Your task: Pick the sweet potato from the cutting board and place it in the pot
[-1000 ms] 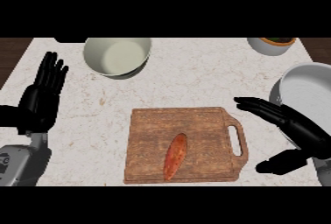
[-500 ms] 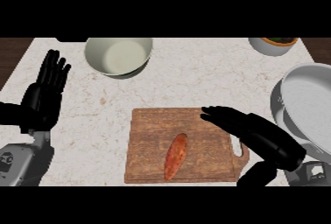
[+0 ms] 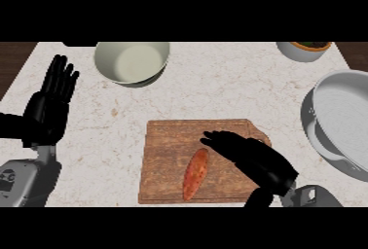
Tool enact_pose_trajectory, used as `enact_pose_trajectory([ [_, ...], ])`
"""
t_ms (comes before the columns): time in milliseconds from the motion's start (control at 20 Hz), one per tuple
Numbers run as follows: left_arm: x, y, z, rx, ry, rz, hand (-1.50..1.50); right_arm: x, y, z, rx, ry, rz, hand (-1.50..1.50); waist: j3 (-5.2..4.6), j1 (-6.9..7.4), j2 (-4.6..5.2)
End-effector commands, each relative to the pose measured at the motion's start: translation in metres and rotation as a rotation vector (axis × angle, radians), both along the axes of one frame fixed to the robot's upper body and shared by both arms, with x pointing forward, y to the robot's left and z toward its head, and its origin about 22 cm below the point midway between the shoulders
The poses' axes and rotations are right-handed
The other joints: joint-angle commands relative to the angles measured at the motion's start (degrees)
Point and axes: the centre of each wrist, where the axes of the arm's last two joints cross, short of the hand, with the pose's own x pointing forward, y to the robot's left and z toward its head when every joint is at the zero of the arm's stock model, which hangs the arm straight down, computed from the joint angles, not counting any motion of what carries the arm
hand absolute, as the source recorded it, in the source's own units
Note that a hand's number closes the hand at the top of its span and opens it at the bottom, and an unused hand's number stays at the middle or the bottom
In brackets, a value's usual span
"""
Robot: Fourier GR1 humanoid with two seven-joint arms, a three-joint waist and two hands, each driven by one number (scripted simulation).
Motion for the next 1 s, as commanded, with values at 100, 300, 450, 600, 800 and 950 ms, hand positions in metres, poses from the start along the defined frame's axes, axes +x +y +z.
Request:
enact_pose_trajectory([
  [100, -0.001, -0.004, 0.005, 0.005, -0.008, 0.013, 0.00, 0.006, 0.010, 0.005, 0.008, -0.011, 0.020, -1.50, 0.01, -0.02, -0.02],
  [300, 0.001, 0.015, -0.008, -0.011, 0.000, 0.006, 0.00, -0.016, 0.032, -0.019, 0.054, -0.060, 0.049, -1.50, 0.00, -0.13, 0.01],
  [450, -0.004, 0.003, 0.001, 0.004, -0.014, 0.011, 0.00, -0.007, 0.046, -0.031, 0.007, -0.048, 0.026, -1.50, 0.01, 0.02, 0.00],
  [600, 0.001, -0.009, 0.002, 0.008, -0.010, 0.012, 0.00, -0.001, 0.046, -0.026, -0.034, -0.051, -0.026, -1.50, 0.01, -0.06, -0.01],
  [800, 0.006, -0.008, 0.006, 0.005, 0.007, -0.004, 0.00, -0.003, 0.045, -0.059, -0.076, -0.063, -0.043, -1.50, 0.02, -0.04, 0.03],
  [950, -0.012, 0.007, 0.015, -0.002, -0.019, 0.000, 0.00, 0.014, 0.053, -0.061, -0.059, -0.043, -0.043, -1.50, 0.02, 0.20, 0.01],
])
